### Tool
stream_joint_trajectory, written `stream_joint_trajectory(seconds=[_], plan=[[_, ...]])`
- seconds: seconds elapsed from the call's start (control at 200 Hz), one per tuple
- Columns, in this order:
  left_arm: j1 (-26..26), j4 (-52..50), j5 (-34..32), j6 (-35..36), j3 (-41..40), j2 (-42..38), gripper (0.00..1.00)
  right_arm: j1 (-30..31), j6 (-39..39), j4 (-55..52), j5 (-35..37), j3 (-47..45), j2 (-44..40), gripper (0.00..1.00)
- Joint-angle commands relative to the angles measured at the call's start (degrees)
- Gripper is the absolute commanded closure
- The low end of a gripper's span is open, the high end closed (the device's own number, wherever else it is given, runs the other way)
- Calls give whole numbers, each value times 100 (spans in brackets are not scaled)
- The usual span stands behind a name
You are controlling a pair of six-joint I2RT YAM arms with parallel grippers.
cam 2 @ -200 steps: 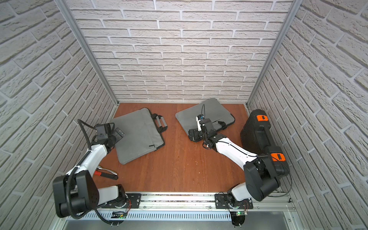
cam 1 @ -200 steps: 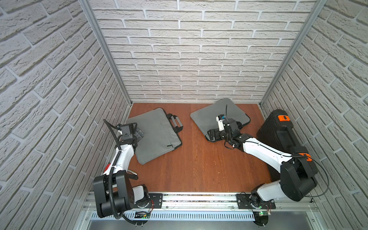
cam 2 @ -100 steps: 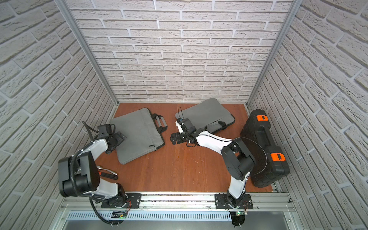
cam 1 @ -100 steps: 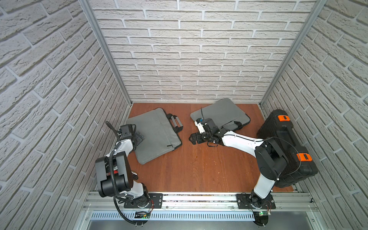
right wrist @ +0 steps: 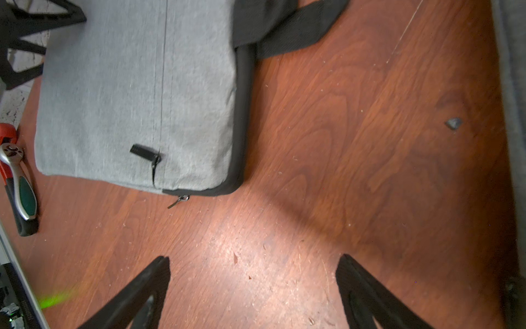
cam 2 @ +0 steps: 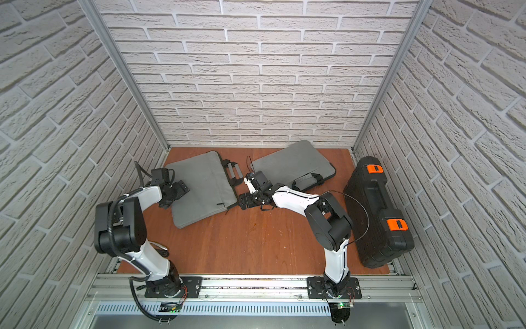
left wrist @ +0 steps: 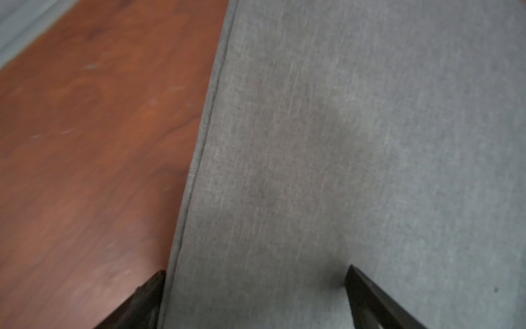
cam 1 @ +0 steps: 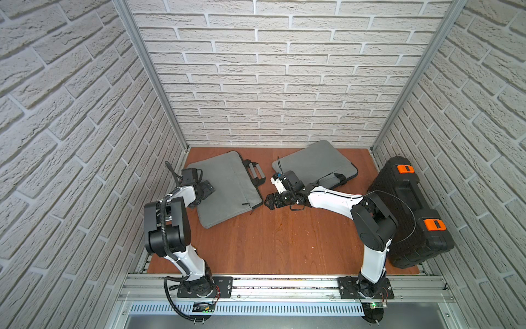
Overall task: Open the zippered laptop bag and take out the laptop
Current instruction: Adjust the zippered laptop bag at the center of the board.
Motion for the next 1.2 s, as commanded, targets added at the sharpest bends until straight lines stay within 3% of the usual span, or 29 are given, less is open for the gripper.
stream_joint_trajectory(seconds=[0.0,0.265,0.565,0.745,1.195], plan=[[-96,139,282,220,417,198,4,32,-50,26,-170,251,155,9],[-98,-54,316,292,881,301,4,66,-159,20,-324,682,710,16],[-22,-548,-313,127,-70,-1075,9,82,-527,-288,-365,1464,1318,20],[-35,-576,-220,-20,-643,-1534,11,85,-679,-382,-515,1826,1592,20],[-158,143,349,-197,-828,-895,18,495,-449,-304,-807,1919,1731,27]])
